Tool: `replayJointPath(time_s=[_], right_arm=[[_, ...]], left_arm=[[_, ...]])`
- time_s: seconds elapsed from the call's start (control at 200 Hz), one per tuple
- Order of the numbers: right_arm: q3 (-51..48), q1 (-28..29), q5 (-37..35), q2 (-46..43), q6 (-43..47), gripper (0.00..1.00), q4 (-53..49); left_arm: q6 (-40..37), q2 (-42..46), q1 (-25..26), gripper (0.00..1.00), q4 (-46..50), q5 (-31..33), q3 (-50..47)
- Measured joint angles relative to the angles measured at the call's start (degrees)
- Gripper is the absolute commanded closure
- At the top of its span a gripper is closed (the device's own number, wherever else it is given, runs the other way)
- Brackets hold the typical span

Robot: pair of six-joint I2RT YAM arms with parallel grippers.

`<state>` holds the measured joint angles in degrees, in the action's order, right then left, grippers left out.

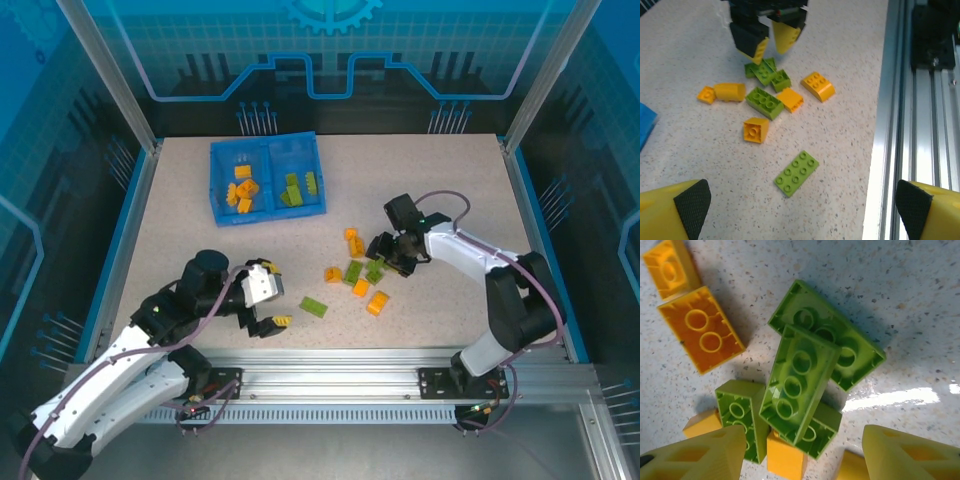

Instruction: Sort the legos into containers by color

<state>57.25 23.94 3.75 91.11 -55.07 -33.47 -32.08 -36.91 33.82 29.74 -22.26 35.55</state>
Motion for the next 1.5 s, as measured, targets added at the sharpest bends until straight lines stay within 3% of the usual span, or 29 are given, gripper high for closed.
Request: replayJointPath(time_s=[0.11,0.685,0.765,1.015,1.126,1.231,1.371,1.501], right_arm=[[0.6,0.0,0.9,2.8,-1.2,0.41,1.3],[0.6,0.0,0.5,6.8,-2.6,0.84,4.0],[0.5,0.0,-0.1,5.3,-1.5,0.89,3.7],[1.6,2.6,-5.1,-8.3,6.4,0.90,3.1],[7.0,9.5,-7.7,-11.0,16.7,0.89,4.5],[15.8,16.6,-10.0,-7.6,27.8,0.89,5.9],[34.0,19.5,-13.7,6.7,38.4,0.87,5.4],[50.2,19.1,-21.2,22.6,44.8,0.88,2.5]], left_arm=[[-2.4,-0.3,0.0,0.01,-0.5,-0.4,-0.2],[-4.2,-0.3,0.0,0.01,-1.8,-0.5,-0.8],[-4.1,-0.3,0.0,0.01,-1.8,-0.5,-0.8],[-4.1,2.1,0.0,0.01,-2.9,-0.1,-1.1],[-4.0,4.9,0.0,0.01,-4.3,2.2,-1.9],[-3.0,6.6,0.0,0.01,-5.4,8.3,-2.4],[-0.4,5.0,0.0,0.01,-5.4,18.5,-2.2],[0.2,4.2,0.0,0.01,-5.1,23.3,-2.2]])
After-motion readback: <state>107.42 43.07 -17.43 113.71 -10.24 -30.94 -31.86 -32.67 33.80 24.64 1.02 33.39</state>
